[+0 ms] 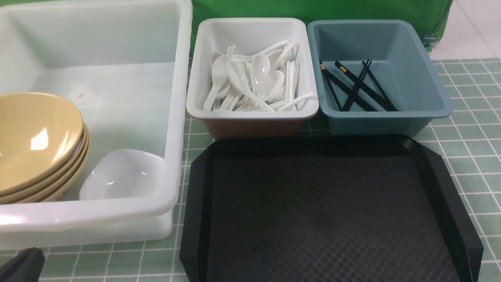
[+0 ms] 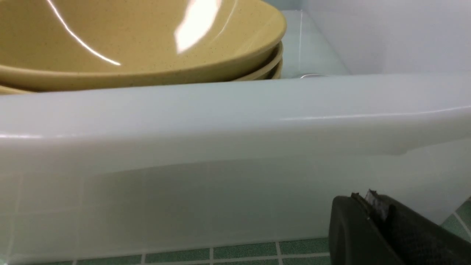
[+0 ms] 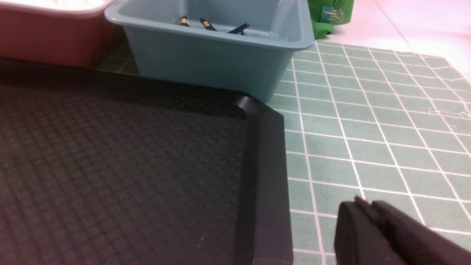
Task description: On blue table put chopsticks spoon bowls plates into blue grey white boxes.
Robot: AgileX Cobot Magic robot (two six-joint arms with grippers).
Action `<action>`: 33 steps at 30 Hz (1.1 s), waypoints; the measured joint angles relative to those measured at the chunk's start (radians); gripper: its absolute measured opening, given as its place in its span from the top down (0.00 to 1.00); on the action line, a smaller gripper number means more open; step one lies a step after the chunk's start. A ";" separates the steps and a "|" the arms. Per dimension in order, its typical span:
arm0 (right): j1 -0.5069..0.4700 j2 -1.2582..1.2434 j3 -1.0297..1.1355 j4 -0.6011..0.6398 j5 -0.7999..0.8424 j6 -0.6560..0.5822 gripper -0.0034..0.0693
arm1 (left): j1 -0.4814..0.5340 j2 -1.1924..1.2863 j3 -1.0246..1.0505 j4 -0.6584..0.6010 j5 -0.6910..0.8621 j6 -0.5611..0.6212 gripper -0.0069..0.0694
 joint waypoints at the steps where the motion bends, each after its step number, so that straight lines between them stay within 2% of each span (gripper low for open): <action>1: 0.000 0.000 0.000 0.000 0.000 0.000 0.84 | 0.000 0.000 0.000 0.000 0.000 0.000 0.90; 33: 0.000 0.000 0.000 0.000 0.000 0.000 0.80 | 0.000 0.000 0.000 0.000 0.000 0.003 0.90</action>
